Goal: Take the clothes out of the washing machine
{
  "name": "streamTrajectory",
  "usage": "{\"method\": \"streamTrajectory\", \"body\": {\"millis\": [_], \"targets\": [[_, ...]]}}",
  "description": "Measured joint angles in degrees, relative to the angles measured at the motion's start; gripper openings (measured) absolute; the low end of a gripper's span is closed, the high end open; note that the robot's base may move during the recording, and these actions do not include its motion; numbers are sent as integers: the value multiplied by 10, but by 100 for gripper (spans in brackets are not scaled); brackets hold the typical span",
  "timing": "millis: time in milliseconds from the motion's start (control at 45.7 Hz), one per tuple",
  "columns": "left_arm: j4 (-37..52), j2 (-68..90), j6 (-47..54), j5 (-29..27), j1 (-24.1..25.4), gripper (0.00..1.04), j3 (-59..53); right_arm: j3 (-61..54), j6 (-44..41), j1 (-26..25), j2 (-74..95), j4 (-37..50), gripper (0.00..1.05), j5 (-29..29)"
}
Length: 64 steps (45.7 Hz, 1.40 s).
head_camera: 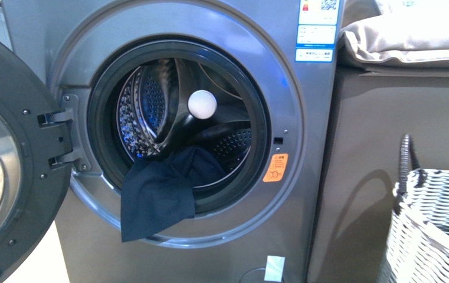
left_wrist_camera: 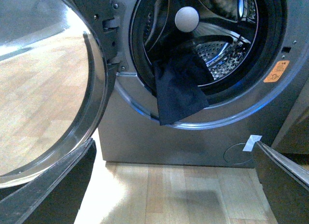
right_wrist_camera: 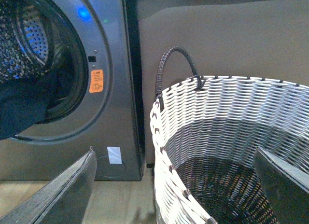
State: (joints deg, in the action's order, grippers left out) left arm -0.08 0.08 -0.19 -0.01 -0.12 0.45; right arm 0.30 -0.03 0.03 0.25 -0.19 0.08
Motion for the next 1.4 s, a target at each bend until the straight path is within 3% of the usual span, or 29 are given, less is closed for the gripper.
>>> {"method": "streamTrajectory", "body": {"millis": [854,876,919,1007,1182,1401], "targets": [[0,0,0,-1,0,98,0,0,0,0,0,0,97,0],[-4,4,-13,29,10,98,1,0,0,0,0,0,97,0],[-16,24,-53,146,47,98,8,0,0,0,0,0,97,0],[-4,60,-98,233,76,98,16,0,0,0,0,0,97,-1],[108,167,-130,253,90,98,61,0,0,0,0,0,97,0],[259,362,-125,216,27,98,142,0,0,0,0,0,97,0]]}}
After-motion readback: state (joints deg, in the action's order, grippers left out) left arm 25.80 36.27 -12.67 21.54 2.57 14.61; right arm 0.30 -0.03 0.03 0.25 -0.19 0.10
